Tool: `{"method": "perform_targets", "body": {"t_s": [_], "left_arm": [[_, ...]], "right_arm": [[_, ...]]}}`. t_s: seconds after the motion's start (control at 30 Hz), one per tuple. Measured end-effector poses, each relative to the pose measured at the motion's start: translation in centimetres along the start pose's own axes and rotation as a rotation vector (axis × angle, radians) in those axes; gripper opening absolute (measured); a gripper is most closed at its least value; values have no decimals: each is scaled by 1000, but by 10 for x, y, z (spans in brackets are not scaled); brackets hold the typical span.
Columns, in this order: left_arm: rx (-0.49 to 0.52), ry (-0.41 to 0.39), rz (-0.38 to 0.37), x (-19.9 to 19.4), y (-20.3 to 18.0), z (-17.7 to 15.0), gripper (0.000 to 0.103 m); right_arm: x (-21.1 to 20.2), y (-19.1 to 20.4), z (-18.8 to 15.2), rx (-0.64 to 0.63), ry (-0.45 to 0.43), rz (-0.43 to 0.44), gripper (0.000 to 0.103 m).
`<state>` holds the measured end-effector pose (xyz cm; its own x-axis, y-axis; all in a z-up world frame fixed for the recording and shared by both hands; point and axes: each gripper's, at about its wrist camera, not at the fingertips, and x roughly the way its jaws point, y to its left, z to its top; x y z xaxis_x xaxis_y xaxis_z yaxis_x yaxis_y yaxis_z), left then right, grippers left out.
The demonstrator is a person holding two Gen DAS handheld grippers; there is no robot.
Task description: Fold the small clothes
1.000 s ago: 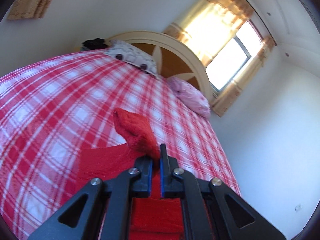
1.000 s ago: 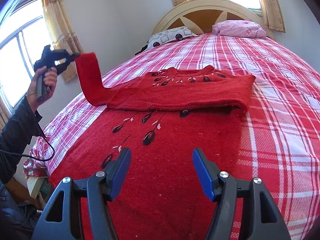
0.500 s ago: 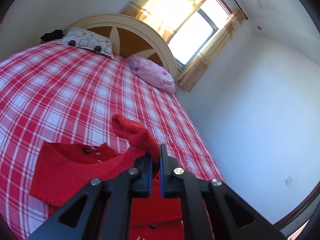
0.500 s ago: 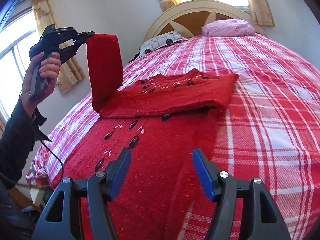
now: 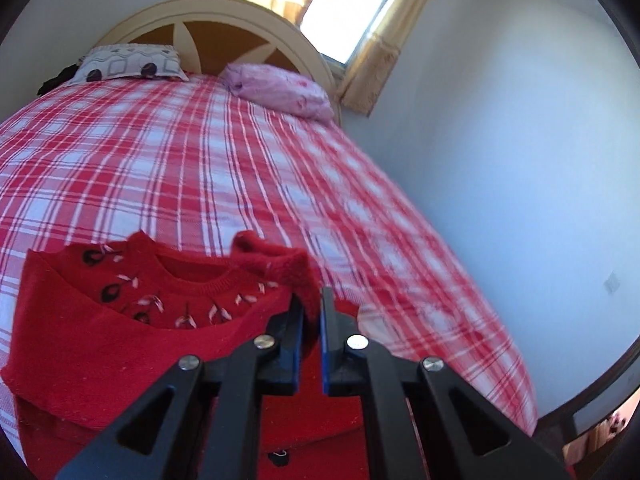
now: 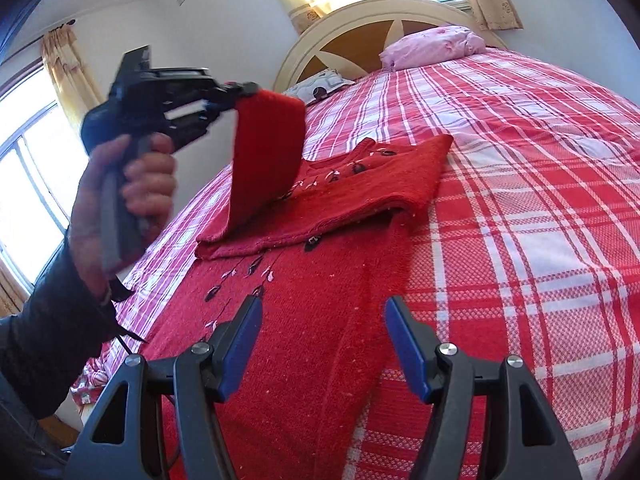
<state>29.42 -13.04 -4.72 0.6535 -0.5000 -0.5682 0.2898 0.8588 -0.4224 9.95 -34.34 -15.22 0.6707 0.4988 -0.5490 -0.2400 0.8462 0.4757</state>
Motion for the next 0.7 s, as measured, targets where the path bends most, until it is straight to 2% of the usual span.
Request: {"method": "perform_targets", "body": {"t_s": [0.03,0.1,0.17,0.23,0.37,0.43,0.5,0.6,0.7], "left_arm": [[8,19,13,6,-3,-3,12],[42,85,1,17,-10,-11,18],[85,118,-9,18,-19,-19,32],[149,106,8,11,-27,-24,65],[267,25,31,-19,-27,-33,82],[303,8,89,-24,-15,-35,98],[328,-19,174,-37,7,-42,100],[345,-16,306,-40,47,-49,100],[349,-44,516,-53,96,-58,100]], "right_arm": [[2,-1,-1,1,4,-3,64],[4,-3,-3,-1,8,-9,64],[6,-4,-4,-3,9,-18,64],[7,-6,-6,-9,7,-23,64],[7,-9,-8,-15,2,-24,64],[7,-12,-8,-14,2,-16,64],[6,-14,-7,-9,-6,-18,64],[5,-17,-5,7,-8,-26,64],[-1,-18,4,30,-17,-26,64]]}}
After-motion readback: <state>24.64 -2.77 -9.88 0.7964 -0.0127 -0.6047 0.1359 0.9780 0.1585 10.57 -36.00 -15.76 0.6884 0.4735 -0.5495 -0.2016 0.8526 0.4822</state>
